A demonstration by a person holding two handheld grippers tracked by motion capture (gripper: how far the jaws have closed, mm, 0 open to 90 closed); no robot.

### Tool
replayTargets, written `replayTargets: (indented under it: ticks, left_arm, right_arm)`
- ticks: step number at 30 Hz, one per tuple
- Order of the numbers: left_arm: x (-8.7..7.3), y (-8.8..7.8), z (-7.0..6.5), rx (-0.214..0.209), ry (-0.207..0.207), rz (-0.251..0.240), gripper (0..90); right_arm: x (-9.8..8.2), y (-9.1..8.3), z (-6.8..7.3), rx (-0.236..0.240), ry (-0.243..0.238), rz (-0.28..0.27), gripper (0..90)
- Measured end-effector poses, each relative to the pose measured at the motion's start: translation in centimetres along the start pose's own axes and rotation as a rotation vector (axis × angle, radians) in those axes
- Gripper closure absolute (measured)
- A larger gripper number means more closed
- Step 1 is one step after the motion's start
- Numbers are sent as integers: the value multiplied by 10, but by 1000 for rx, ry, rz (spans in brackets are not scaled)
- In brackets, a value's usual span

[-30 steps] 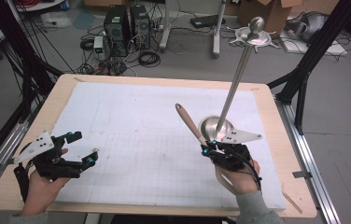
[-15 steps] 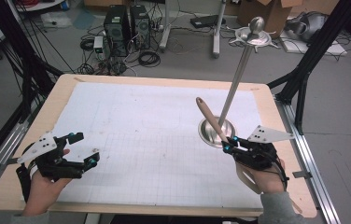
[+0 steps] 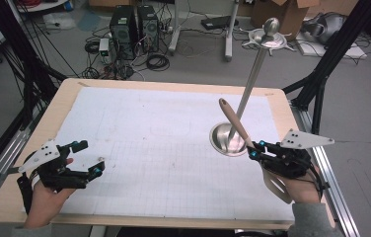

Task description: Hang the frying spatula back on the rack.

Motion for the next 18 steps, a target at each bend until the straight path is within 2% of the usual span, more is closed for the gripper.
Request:
replayTargets:
  ticks: [9, 18]
  left_arm:
    - [-1, 0, 1, 1, -5, 5, 18]
    - [-3, 1, 2, 7, -9, 9, 18]
  right_arm:
    - [4, -18, -7, 18, 1, -37, 782]
    - [10, -36, -12, 10, 0, -33, 782]
Point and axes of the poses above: each handheld gripper's, and its own axes: y roughly forward along the jaws, x roughly out of its top, z roughly to its left, the point moved 2 cm from there along y, roughly forward along the jaws, and after that the axes turned 1 degree about x, right-handed, at the moved point
